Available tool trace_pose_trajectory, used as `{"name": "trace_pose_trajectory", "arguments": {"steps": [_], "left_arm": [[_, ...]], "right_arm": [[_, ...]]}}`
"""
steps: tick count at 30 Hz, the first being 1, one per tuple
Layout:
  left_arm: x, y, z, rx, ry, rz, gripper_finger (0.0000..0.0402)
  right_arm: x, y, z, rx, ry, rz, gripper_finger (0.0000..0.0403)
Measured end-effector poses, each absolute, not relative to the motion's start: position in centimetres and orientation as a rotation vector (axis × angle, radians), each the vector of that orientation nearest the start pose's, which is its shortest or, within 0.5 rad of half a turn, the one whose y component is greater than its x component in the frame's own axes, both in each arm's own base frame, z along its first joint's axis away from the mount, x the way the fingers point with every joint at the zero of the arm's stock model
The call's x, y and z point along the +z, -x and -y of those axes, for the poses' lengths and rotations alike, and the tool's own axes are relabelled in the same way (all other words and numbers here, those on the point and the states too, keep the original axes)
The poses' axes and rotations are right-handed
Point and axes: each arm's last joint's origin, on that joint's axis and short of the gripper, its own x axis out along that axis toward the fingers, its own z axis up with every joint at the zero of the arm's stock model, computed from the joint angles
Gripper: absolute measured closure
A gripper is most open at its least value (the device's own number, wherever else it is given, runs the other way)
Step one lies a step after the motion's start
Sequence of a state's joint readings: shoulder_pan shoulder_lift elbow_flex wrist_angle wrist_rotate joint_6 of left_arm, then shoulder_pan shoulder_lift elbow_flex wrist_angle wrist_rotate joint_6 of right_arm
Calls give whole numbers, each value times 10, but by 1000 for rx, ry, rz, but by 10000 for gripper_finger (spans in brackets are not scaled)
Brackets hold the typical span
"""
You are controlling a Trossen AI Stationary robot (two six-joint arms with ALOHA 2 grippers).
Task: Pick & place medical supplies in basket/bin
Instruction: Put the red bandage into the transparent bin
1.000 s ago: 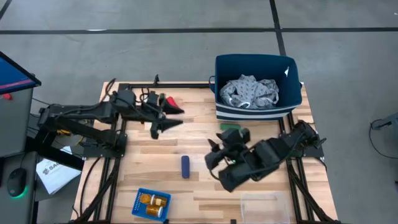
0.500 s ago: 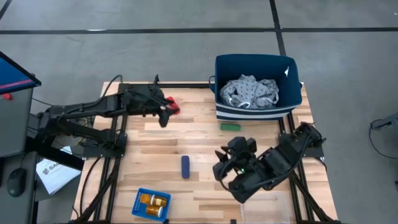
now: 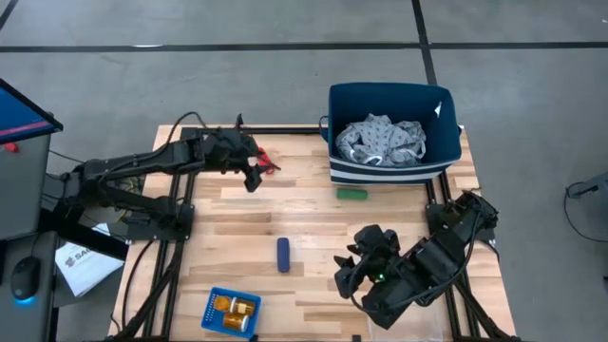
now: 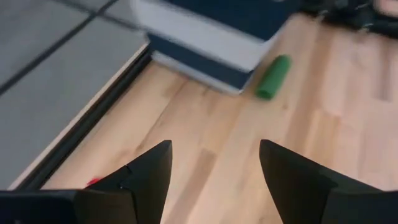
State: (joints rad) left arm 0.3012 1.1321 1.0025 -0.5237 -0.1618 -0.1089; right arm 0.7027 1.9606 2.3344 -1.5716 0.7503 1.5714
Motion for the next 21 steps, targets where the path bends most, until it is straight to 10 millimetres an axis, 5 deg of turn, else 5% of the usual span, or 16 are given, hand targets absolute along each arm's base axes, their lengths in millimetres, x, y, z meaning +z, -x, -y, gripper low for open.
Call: {"name": "trace_pose_trajectory", "arguments": {"steps": [6,21], "left_arm": [[286,-232,-110,579,251,-731,169],[217,-239,-175,1042,922,-726,169]], "right_arm": [[409,-283,-222,-638,-708,-636,155],[409,-272,-236,-621,-767,-636,152]]}}
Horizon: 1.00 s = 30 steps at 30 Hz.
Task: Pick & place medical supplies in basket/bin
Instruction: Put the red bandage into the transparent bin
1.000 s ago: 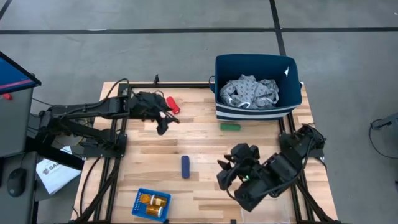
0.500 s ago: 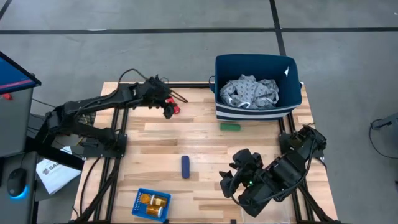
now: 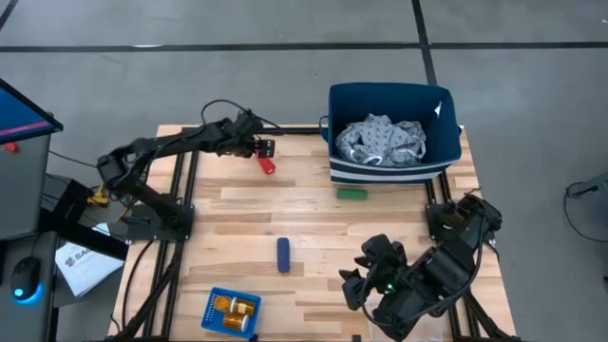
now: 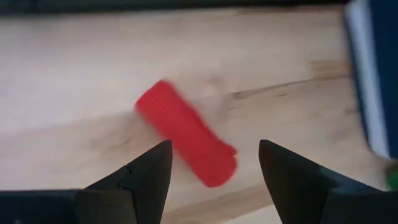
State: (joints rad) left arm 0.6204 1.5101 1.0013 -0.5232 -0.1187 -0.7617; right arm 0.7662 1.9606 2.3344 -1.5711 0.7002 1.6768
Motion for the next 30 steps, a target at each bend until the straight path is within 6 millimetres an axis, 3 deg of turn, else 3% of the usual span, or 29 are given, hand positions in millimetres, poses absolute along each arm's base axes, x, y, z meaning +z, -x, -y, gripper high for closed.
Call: {"name": "trace_pose_trajectory", "arguments": {"steps": [7,16,30], "left_arm": [[198,-250,-177,1114,1106,-698,169],[179,-261,-178,1193,1231,-649,169],[156,-265,-180,1261,1285,-691,169]], "right_arm": [[403,-266,-242,-632,-782,-642,152],[391,-236,-245,-686,-851,-602,152],[390,-233,-247,-683,-843,-598,152]]}}
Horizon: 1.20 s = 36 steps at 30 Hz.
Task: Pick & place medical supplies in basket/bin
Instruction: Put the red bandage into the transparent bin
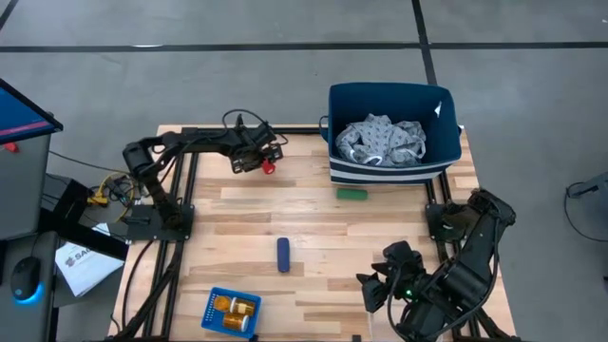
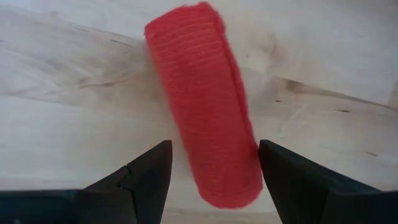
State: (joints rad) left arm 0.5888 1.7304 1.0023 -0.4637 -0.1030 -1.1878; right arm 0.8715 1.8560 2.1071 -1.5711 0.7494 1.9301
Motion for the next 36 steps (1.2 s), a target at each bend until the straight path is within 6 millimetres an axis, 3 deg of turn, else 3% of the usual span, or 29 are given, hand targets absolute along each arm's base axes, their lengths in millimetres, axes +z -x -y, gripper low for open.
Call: {"name": "trace_pose_trajectory", "arguments": {"steps": [15,26,36], "left_arm": [[157,-268,-184,1272,1301,-624,179],[146,-264,-174,1253,1326,-647,238],[156,-264,-166,1143,1333,-665,294]], "right_arm": [[390,-231,-248,-675,-833,-583,152],[390,-227,-252,-659,-821,-571,152],[391,-224,-254,-644,-803,-570,152]]}}
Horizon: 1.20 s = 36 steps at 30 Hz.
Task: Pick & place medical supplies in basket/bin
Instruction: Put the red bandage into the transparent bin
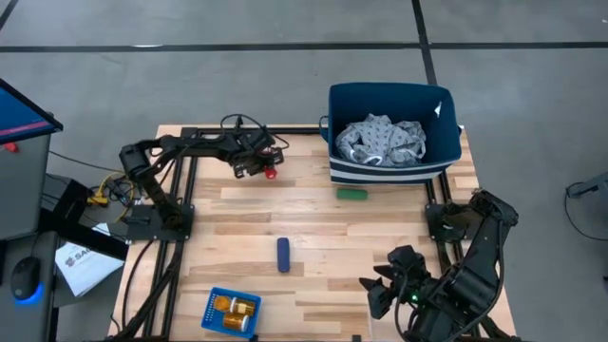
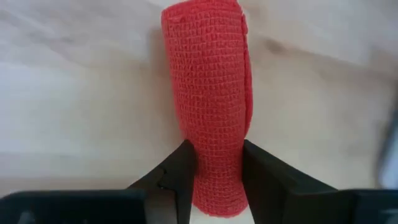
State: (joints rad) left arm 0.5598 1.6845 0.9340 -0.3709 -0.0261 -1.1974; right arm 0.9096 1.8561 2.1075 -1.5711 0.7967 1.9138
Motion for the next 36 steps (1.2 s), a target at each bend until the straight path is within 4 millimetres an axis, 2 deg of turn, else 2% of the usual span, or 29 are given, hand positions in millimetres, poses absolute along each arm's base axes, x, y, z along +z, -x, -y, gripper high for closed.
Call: {"name": "trace_pose_trajectory", "arguments": {"steps": [4,8,13,18,23,27,31,36], "left_arm": [[181,-263,-159,964,1257,-667,296],[218,-259,-141,674,1149,-666,297],[265,-250,-99,243,943,-646,297],[299,-240,-44,-20,698,-586,297],[312,-234,4,-153,474,-551,295],[314,-234,33,-219,332,-527,294],[311,-237,50,-221,285,-522,294],[312,-237,59,-209,258,-504,293]], "right_arm": [[392,-225,-254,-637,-765,-534,152],[392,-229,-250,-631,-703,-536,152],[395,-238,-238,-642,-616,-507,152],[412,-243,-210,-675,-584,-438,152],[426,-254,-196,-626,-526,-411,152],[434,-281,-190,-449,-392,-486,152],[436,-304,-175,-311,-291,-550,152],[439,-320,-160,-120,-216,-605,152]]}}
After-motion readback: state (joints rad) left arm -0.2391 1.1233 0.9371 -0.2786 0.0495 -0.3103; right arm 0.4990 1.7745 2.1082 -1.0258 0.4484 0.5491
